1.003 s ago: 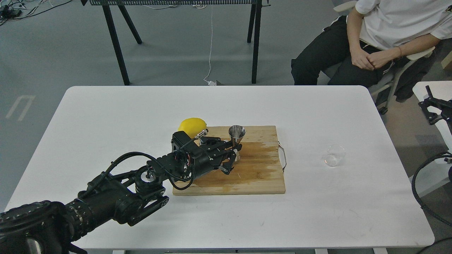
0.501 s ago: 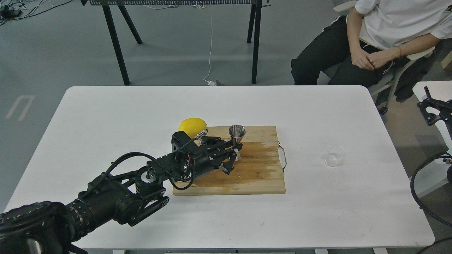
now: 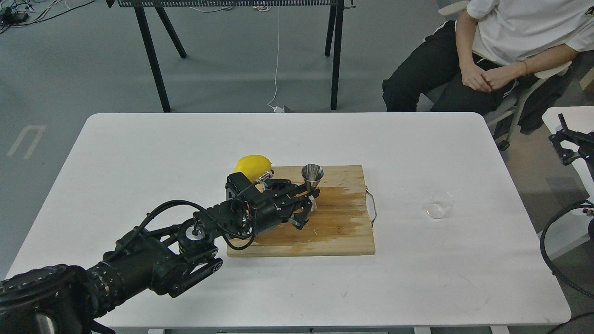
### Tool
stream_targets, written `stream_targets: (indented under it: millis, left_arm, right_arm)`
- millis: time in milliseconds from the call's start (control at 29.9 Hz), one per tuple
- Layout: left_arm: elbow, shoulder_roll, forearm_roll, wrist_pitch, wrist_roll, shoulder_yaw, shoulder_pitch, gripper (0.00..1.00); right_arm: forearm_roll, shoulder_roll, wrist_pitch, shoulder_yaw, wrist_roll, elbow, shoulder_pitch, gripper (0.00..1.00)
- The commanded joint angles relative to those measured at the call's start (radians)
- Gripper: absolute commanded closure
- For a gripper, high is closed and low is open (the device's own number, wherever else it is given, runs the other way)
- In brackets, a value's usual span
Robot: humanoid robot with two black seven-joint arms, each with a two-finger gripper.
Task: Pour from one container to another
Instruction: 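Lower the jigger upright onto the cutting board beside the lemon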
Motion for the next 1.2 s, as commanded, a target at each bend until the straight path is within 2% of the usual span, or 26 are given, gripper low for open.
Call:
stream_targets:
  millis: [0,401,568,702,869,969,1103,1170]
  left_arm:
    - [0.000,0.001,0.000,-0.001,0.003,-0.001,-0.001,0.66]
    - [0.000,0.001,0.000,-0.001,0.003,-0.003,-0.001,0.60]
    - [-0.008,0.004,0.000,0.000,0.001,-0.003,-0.001,0.46]
    - [-0.011,0.012,0.000,0.052,0.000,-0.002,0.001,0.26]
    - [-0.021,0.030,0.000,0.095,-0.008,-0.014,0.013,0.17]
    - [-0.090,0.090,0.000,0.100,-0.015,-0.014,0.016,0.12]
    - [-0.253,0.185,0.000,0.088,-0.058,-0.015,0.070,0.09]
    - [-0.293,0.222,0.000,0.091,-0.069,-0.014,0.077,0.08]
  right_arm:
    - [0.000,0.000,0.000,0.000,0.000,0.000,0.000,0.00]
    - [0.000,0.000,0.000,0.000,0.000,0.000,0.000,0.00]
    - [0.000,0.000,0.000,0.000,0.000,0.000,0.000,0.00]
    - [0.000,0.000,0.000,0.000,0.000,0.000,0.000,0.00]
    - [0.000,-0.002,0.000,0.000,0.000,-0.001,-0.001,0.00]
    - [0.003,-0.002,0.000,0.000,-0.002,0.003,-0.003,0.00]
    - [0.023,-0.005,0.000,0.003,-0.011,0.066,-0.032,0.00]
    - [0.023,-0.005,0.000,0.002,-0.012,0.080,-0.038,0.00]
